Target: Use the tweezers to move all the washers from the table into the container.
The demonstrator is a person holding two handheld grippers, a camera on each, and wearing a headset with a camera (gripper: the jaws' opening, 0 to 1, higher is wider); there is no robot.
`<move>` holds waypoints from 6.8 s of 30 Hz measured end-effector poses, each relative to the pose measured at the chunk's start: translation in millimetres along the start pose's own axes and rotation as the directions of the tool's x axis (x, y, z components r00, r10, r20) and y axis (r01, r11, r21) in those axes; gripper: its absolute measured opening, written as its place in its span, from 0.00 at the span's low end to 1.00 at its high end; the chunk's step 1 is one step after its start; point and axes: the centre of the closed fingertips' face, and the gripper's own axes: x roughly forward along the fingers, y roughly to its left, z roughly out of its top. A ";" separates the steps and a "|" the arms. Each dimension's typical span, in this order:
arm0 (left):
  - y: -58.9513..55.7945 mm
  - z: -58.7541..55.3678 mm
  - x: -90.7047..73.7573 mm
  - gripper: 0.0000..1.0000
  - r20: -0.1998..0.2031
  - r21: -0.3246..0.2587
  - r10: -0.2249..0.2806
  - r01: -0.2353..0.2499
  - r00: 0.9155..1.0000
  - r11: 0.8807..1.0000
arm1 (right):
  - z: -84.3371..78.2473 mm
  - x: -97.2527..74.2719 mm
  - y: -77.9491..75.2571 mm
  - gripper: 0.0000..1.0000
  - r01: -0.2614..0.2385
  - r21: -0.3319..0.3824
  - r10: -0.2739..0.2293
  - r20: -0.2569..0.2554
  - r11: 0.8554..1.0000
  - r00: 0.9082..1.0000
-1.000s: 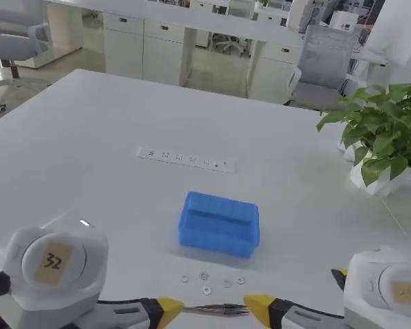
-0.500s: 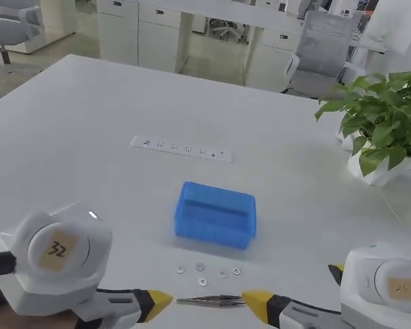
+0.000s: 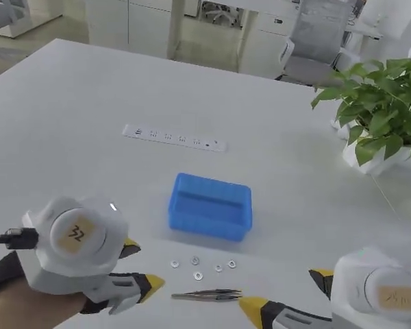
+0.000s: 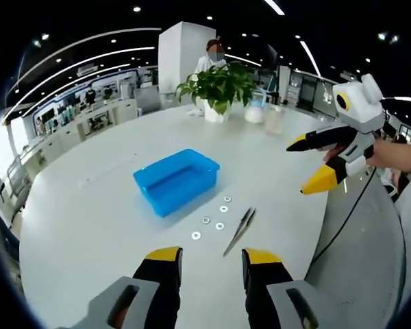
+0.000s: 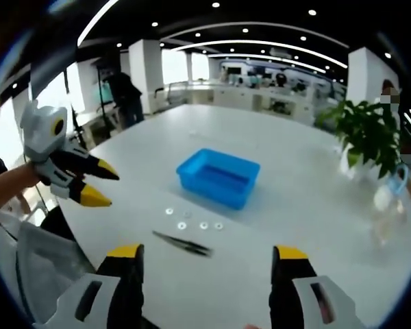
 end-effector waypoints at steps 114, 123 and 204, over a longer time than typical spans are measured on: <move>-78.3 -7.6 -23.7 0.00 -0.087 0.450 -0.239 0.253 0.967 0.856 | -31.2 62.5 153.9 0.06 -0.500 -0.447 0.430 -0.255 0.742 0.866; -77.4 -8.2 -24.4 0.00 -0.089 0.447 -0.223 0.239 0.971 0.862 | -34.3 62.3 151.0 0.04 -0.502 -0.490 0.414 -0.284 0.713 0.865; -41.3 -67.7 -43.8 0.73 0.002 -0.232 0.152 -0.147 0.988 0.962 | 49.4 97.1 96.8 0.03 -0.408 -0.239 0.412 -0.035 0.881 0.910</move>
